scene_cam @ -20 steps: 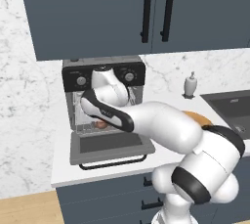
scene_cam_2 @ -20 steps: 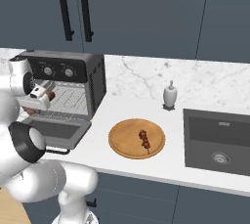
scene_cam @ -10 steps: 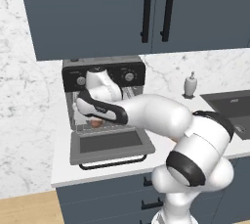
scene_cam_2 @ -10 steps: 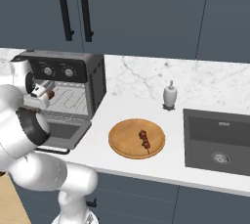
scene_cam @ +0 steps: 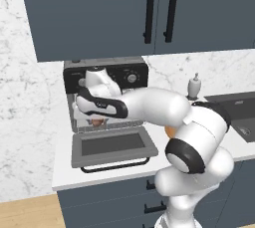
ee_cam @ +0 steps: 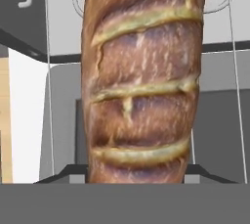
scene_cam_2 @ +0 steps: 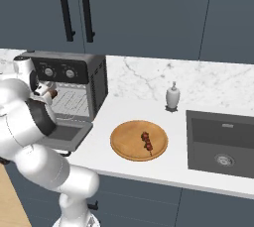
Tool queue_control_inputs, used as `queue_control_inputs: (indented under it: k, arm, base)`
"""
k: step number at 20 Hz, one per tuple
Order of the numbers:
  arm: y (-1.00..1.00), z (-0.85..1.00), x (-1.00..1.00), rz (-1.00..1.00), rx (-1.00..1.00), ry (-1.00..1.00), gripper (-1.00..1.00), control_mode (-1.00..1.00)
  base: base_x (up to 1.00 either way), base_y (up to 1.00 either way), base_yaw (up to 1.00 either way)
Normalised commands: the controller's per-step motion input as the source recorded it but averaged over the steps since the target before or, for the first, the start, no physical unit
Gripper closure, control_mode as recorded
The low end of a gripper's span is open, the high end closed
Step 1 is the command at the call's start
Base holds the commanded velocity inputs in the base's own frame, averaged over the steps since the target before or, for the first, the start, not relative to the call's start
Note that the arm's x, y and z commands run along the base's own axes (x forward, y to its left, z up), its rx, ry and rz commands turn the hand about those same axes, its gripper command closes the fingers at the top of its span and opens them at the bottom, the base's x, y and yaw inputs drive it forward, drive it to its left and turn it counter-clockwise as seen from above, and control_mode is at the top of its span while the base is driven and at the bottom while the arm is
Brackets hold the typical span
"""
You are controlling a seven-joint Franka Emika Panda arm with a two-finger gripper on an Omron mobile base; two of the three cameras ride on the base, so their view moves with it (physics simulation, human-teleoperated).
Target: Pick up the kebab skewer and baguette bread, and place them inside the toaster oven. Close the toaster oven door and start by setting the timer.
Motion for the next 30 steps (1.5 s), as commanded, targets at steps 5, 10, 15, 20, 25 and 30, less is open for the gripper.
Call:
queue_control_inputs:
  k: [5,10,15,20,25,30]
  arm:
    - [0.00,-0.27,-0.06,0.00,-0.01,0.00,-1.00,-1.00]
    - [0.00,-0.36,-0.27,0.00,-0.02,0.00,-1.00,-1.00]
    - [0.00,-0.35,-0.31,0.00,0.00,0.00,-1.00,-1.00]
    - [0.00,-0.29,-0.33,0.00,0.00,0.00,-1.00,-1.00]
    - [-0.06,-0.31,-0.27,0.00,0.00,0.00,-1.00,-1.00]
    - [-0.45,0.42,-0.20,0.00,0.00,0.00,-1.00,-1.00]
  base:
    - [0.00,0.00,0.00]
    - [0.00,0.00,0.00]
    - [0.00,0.00,0.00]
    - [0.00,0.00,0.00]
    - [0.00,0.00,0.00]
    - [0.00,0.00,0.00]
